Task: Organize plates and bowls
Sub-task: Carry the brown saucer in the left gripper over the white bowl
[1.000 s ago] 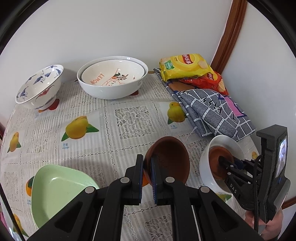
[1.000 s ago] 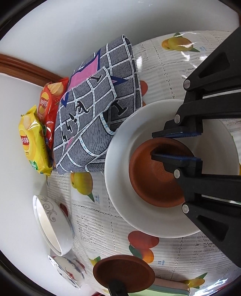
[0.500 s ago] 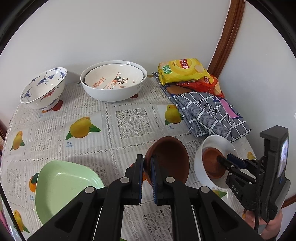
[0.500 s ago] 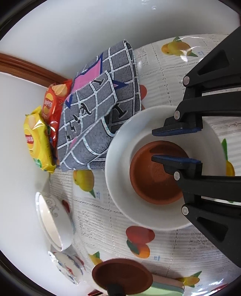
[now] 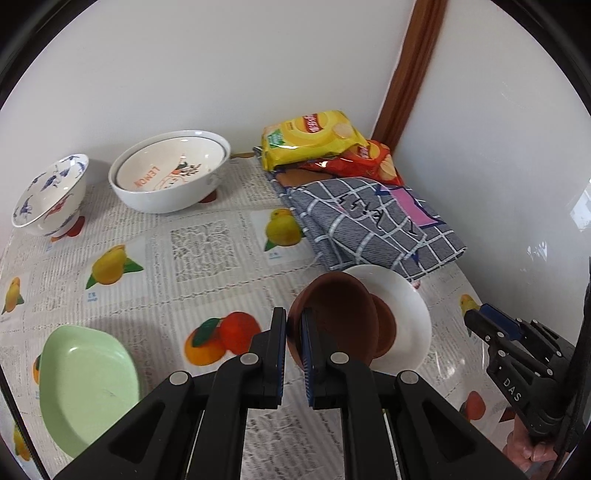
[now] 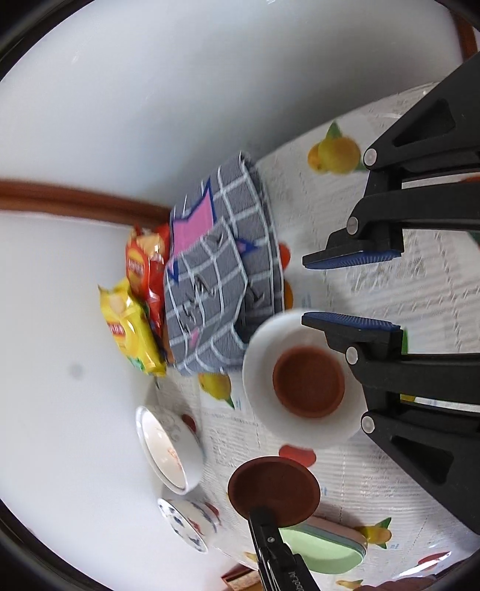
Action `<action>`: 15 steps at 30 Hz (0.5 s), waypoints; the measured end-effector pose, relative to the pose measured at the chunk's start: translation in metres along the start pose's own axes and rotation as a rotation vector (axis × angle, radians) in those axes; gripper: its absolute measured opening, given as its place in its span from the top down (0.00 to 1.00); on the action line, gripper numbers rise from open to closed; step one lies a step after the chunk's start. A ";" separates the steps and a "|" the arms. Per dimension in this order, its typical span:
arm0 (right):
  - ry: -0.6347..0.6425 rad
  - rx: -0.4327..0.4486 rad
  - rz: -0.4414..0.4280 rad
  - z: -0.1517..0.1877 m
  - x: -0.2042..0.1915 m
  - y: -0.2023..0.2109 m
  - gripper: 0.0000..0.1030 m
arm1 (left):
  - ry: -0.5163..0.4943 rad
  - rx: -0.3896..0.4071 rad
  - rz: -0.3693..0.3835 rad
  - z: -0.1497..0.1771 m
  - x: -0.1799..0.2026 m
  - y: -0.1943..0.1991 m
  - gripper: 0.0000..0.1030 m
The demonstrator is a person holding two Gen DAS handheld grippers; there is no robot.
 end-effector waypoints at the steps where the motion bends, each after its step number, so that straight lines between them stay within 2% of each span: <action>1: -0.008 0.002 0.007 0.002 0.007 0.002 0.77 | -0.002 -0.004 0.007 0.000 0.005 -0.002 0.92; 9: -0.060 -0.005 0.062 0.024 0.053 0.014 0.77 | -0.031 -0.040 0.034 0.002 0.042 -0.022 0.92; 15: -0.075 -0.010 0.068 0.037 0.063 0.016 0.77 | -0.013 -0.070 0.022 0.006 0.047 -0.040 0.92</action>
Point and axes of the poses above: each gripper's, at about its wrist camera, not at the fingertips, and y roughly against the way its jaws point, x to its right, z to its underside, the point moved 10 cm from there along -y, roughly the way its jaws point, and after that the axes turned 7 degrees about -z, right-handed, at the moved point
